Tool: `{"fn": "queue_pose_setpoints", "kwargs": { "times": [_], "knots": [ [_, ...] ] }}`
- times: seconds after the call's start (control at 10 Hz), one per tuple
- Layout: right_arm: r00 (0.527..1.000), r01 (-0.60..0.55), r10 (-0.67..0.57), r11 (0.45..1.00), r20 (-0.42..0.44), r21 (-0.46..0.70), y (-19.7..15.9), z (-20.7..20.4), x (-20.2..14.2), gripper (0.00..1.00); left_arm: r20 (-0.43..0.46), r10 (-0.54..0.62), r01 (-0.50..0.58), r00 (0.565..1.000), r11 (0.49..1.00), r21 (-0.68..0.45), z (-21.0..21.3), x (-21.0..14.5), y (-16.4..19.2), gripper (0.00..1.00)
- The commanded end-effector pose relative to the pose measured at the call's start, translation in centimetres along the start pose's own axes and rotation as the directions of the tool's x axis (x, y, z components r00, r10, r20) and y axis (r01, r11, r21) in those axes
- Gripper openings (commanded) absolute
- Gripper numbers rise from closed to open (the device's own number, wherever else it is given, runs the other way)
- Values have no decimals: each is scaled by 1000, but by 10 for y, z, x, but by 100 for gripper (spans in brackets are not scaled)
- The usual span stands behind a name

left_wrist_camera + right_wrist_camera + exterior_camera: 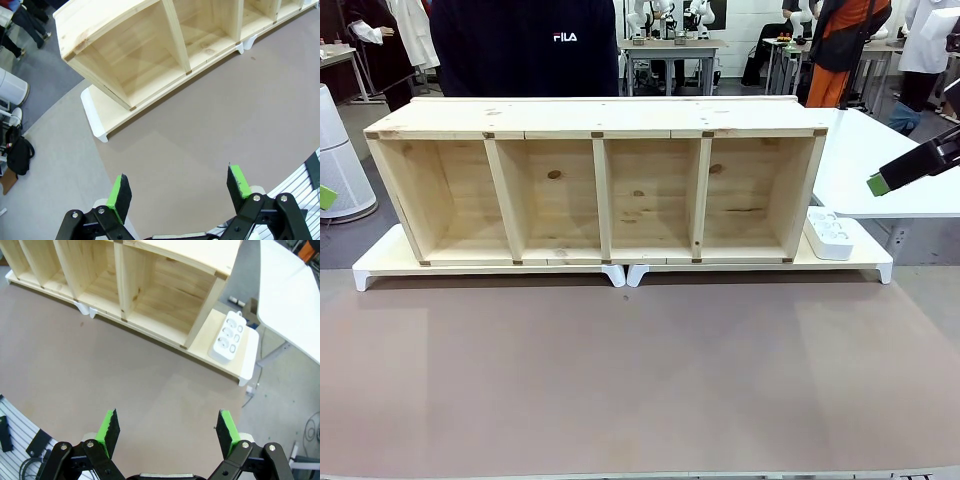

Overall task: Perform cable management.
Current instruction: When the cord part of the Power Cable appears at the lower middle area of the table and stops, grasp the cord part of the Power Cable.

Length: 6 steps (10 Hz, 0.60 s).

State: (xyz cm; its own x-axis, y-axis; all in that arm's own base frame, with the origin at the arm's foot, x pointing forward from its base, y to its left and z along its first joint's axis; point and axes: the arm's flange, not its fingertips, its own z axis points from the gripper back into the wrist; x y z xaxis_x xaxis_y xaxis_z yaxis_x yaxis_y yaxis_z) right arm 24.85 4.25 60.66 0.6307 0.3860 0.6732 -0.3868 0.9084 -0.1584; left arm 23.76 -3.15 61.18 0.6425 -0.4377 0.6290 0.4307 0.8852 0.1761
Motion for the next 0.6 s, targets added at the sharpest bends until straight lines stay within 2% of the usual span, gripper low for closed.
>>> {"fn": "queue_pose_setpoints", "kwargs": {
  "times": [0.0,0.5],
  "knots": [
    [1000,3,-3,1000,-3,-4,-1,-1,0,100,2,0,0,1000,1000,1,1,0,0,100],
    [1000,3,-3,1000,-3,-4,-1,-1,0,100,2,0,0,1000,1000,1,1,0,0,100]
  ]
}}
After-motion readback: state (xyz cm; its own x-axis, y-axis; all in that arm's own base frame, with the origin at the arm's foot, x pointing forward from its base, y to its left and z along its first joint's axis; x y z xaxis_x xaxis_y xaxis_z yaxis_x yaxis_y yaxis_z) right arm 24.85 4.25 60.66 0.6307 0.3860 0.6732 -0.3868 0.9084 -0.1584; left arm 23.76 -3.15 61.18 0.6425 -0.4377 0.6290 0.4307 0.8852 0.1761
